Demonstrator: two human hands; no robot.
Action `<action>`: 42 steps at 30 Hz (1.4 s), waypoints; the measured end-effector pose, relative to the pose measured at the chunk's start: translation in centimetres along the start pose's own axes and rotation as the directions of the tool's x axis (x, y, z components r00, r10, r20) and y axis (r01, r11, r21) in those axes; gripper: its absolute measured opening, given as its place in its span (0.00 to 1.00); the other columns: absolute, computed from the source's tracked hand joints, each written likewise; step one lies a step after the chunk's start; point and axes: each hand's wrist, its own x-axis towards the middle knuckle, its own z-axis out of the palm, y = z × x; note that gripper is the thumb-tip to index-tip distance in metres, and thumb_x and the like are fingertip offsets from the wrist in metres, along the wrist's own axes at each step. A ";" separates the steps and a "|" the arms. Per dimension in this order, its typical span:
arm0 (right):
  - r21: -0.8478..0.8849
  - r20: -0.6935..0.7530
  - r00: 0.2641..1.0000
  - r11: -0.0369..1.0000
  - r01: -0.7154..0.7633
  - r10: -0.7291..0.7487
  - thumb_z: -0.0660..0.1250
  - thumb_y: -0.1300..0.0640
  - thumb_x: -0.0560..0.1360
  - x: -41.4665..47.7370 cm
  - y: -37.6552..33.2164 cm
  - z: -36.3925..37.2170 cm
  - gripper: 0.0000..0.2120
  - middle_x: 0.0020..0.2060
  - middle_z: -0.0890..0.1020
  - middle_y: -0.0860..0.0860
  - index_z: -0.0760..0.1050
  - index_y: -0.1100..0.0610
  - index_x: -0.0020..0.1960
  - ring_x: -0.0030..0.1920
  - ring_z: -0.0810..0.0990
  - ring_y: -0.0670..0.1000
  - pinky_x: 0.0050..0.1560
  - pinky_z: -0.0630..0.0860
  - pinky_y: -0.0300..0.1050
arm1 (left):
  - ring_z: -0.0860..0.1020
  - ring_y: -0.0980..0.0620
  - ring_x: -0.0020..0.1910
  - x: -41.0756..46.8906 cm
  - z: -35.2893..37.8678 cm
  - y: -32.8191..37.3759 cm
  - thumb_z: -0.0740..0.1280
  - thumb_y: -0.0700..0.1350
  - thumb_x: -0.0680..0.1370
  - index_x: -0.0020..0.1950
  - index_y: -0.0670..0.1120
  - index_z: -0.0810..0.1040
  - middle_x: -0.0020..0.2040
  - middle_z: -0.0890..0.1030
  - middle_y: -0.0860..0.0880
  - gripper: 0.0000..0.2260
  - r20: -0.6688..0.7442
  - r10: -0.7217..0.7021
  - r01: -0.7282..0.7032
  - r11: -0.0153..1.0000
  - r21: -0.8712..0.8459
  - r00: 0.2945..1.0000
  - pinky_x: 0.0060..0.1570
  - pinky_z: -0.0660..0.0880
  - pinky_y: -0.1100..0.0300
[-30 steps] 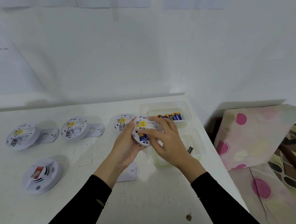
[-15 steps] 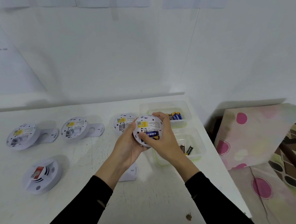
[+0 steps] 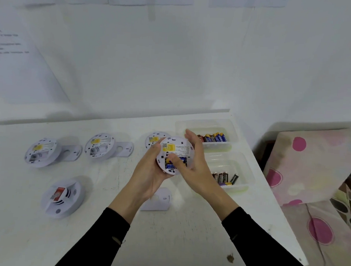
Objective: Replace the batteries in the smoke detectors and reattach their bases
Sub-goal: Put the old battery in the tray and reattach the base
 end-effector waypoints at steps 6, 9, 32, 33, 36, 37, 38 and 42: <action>-0.045 0.022 0.982 0.981 0.190 -0.189 0.64 0.66 0.76 -3.5 1.6 2.8 0.25 0.68 0.65 0.49 0.58 0.53 0.68 0.69 0.69 0.50 0.70 0.67 0.42 | 0.76 0.40 0.67 -2.1 -4.5 2.1 0.52 0.50 0.86 0.75 0.45 0.69 0.68 0.77 0.42 0.20 -0.126 0.103 -0.098 0.994 0.045 0.987 0.61 0.76 0.40; -0.276 0.319 0.947 0.953 0.124 -0.031 0.67 0.58 0.73 -4.9 3.3 3.1 0.28 0.67 0.66 0.45 0.57 0.43 0.65 0.68 0.67 0.46 0.68 0.62 0.32 | 0.77 0.42 0.65 -3.3 -6.2 2.5 0.52 0.50 0.86 0.74 0.46 0.70 0.67 0.79 0.43 0.20 -0.191 0.118 -0.113 0.993 0.037 0.974 0.59 0.78 0.42; -0.371 -0.066 0.937 0.880 0.296 -0.343 0.77 0.50 0.66 -1.2 -1.9 3.8 0.29 0.57 0.73 0.38 0.67 0.48 0.62 0.60 0.73 0.43 0.61 0.68 0.43 | 0.78 0.40 0.64 -2.4 -2.9 1.8 0.55 0.50 0.85 0.73 0.44 0.69 0.67 0.78 0.40 0.19 -0.265 0.182 -0.182 0.983 0.023 0.947 0.59 0.78 0.42; -0.405 -0.076 0.935 0.868 0.289 -0.346 0.77 0.49 0.66 -0.8 -2.1 4.1 0.29 0.56 0.73 0.36 0.66 0.46 0.62 0.59 0.72 0.41 0.62 0.67 0.44 | 0.78 0.41 0.64 -2.4 -2.4 1.7 0.55 0.50 0.85 0.73 0.44 0.70 0.67 0.78 0.40 0.19 -0.249 0.177 -0.177 0.984 0.022 0.952 0.61 0.78 0.43; -0.468 -0.111 0.938 0.850 0.241 -0.327 0.76 0.47 0.67 -0.1 -1.9 4.4 0.29 0.55 0.73 0.36 0.65 0.44 0.62 0.58 0.71 0.38 0.62 0.62 0.43 | 0.79 0.42 0.63 -2.4 -1.3 1.6 0.54 0.47 0.84 0.71 0.42 0.73 0.65 0.80 0.41 0.19 -0.197 0.177 -0.177 0.984 0.014 0.964 0.63 0.77 0.45; -0.479 -0.119 0.938 0.847 0.232 -0.324 0.75 0.46 0.67 0.0 -1.8 4.4 0.29 0.55 0.73 0.36 0.64 0.44 0.62 0.58 0.71 0.38 0.61 0.61 0.44 | 0.79 0.42 0.64 -2.4 -1.0 1.7 0.54 0.47 0.84 0.71 0.42 0.73 0.65 0.80 0.41 0.19 -0.184 0.185 -0.186 0.982 0.008 0.965 0.64 0.76 0.44; -0.490 -0.126 0.936 0.841 0.230 -0.329 0.75 0.46 0.67 0.2 -1.8 4.4 0.28 0.55 0.73 0.37 0.64 0.44 0.62 0.58 0.71 0.38 0.61 0.61 0.45 | 0.79 0.42 0.64 -2.4 -0.8 1.8 0.54 0.46 0.84 0.71 0.42 0.73 0.64 0.80 0.40 0.19 -0.176 0.192 -0.194 0.981 0.005 0.966 0.63 0.76 0.44; -0.476 -0.122 0.932 0.844 0.246 -0.341 0.75 0.48 0.68 0.3 -1.9 4.4 0.29 0.56 0.72 0.35 0.64 0.43 0.63 0.58 0.72 0.38 0.60 0.60 0.43 | 0.79 0.42 0.63 -2.2 -0.7 2.0 0.53 0.43 0.83 0.71 0.41 0.73 0.64 0.80 0.40 0.19 -0.208 0.207 -0.219 0.975 -0.036 0.956 0.57 0.80 0.48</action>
